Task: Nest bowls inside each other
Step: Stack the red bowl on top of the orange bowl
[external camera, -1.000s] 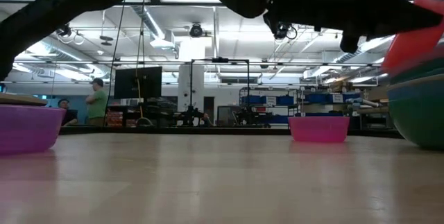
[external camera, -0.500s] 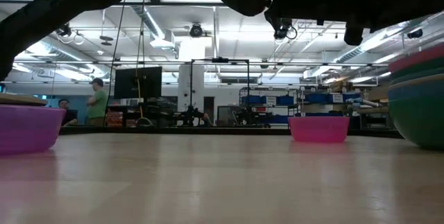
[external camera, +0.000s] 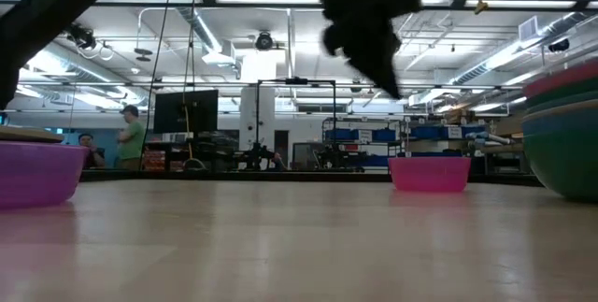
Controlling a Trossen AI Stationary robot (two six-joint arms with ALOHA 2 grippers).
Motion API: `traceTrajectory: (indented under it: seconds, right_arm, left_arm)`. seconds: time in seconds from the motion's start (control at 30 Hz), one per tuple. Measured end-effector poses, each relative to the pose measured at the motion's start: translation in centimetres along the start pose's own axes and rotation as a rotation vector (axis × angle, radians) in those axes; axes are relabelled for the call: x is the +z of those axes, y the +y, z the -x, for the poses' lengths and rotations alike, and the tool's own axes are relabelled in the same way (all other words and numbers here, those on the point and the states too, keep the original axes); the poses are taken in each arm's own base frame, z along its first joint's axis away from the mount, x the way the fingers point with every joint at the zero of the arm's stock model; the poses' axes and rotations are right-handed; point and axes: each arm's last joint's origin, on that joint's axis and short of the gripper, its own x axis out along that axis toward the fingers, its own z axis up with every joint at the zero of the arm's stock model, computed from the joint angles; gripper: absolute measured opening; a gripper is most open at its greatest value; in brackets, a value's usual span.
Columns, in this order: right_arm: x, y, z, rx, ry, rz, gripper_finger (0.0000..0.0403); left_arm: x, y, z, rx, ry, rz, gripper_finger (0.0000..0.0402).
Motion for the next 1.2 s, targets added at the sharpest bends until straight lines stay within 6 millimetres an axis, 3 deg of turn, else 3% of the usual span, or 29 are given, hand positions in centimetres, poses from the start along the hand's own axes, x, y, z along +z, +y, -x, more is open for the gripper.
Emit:
traceTrajectory:
  seconds: [0.2,0.5,0.73,0.93,1.2]
  right_arm:
    - [-0.4,0.0,-0.6,-0.03,0.005,0.017,0.0119]
    - [-0.7,0.0,-1.3,-0.061,0.012,0.041,0.0119]
    - [-0.7,0.0,-1.3,-0.062,0.012,0.045,0.0119]
    - [-0.8,0.0,-1.3,-0.061,0.011,0.03,0.0119]
    - [-0.8,0.0,-1.4,-0.07,0.012,0.018,0.0117]
  left_arm:
    - [-2.3,0.4,-2.1,-0.041,0.122,-0.068,0.0062]
    - [-0.5,-0.1,-1.9,0.026,0.022,-0.194,0.0071]
    - [0.0,0.4,-2.0,0.14,0.021,-0.192,0.0111]
    - [0.3,0.8,-3.2,0.208,0.021,-0.214,0.013]
    - [0.2,0.1,-5.2,0.173,0.031,-0.241,0.0131]
